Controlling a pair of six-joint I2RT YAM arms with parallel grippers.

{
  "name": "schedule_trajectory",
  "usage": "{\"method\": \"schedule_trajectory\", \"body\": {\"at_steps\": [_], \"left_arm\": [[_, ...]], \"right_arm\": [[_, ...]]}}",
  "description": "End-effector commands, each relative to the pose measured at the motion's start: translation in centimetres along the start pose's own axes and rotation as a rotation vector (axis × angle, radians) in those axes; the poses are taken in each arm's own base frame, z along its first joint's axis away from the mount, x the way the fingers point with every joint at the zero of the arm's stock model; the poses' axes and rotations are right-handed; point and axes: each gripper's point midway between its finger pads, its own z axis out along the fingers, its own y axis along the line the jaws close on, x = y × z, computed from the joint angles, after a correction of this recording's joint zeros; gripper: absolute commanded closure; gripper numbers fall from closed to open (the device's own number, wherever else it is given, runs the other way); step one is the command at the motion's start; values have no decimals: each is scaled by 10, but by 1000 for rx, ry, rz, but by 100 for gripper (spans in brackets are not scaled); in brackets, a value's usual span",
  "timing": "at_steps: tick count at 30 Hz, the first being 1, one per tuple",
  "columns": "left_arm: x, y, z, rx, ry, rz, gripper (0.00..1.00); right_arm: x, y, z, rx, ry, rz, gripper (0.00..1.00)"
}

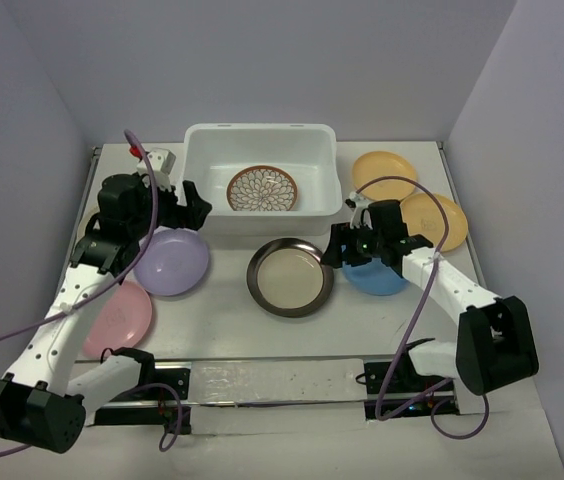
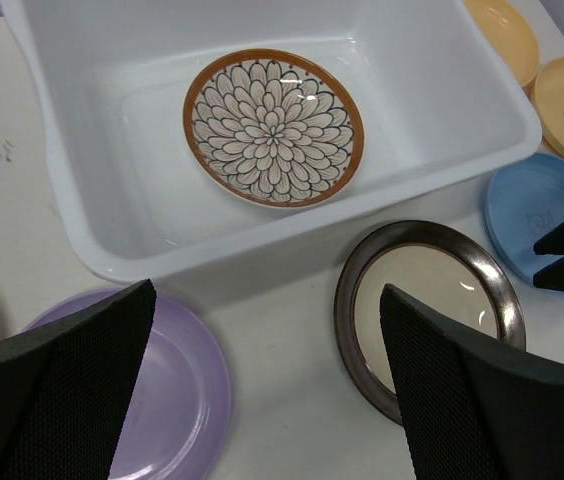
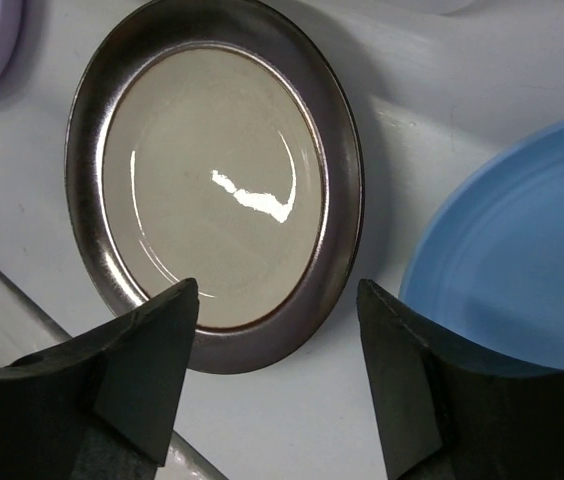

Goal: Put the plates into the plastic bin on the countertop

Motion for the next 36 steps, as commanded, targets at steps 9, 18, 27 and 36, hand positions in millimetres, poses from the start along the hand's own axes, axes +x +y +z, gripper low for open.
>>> {"method": "schedule_trajectory", "body": {"at_steps": [9,18,27,36], "left_arm": [[-38,22,-3,-77,-5,43,1],[-33,29,7,-98,20,35,1],[-36,37,17,-117,35,40,1],[-39,41,20,-112,52,56,1]], "right_arm": [[-23,3,22,-41,-11,-20,33],[-11,-9,41,-28,50,-32,32],[-15,-17,57,-13,24,4,39],[-2,-16,57,-13,-15,114,40]]}}
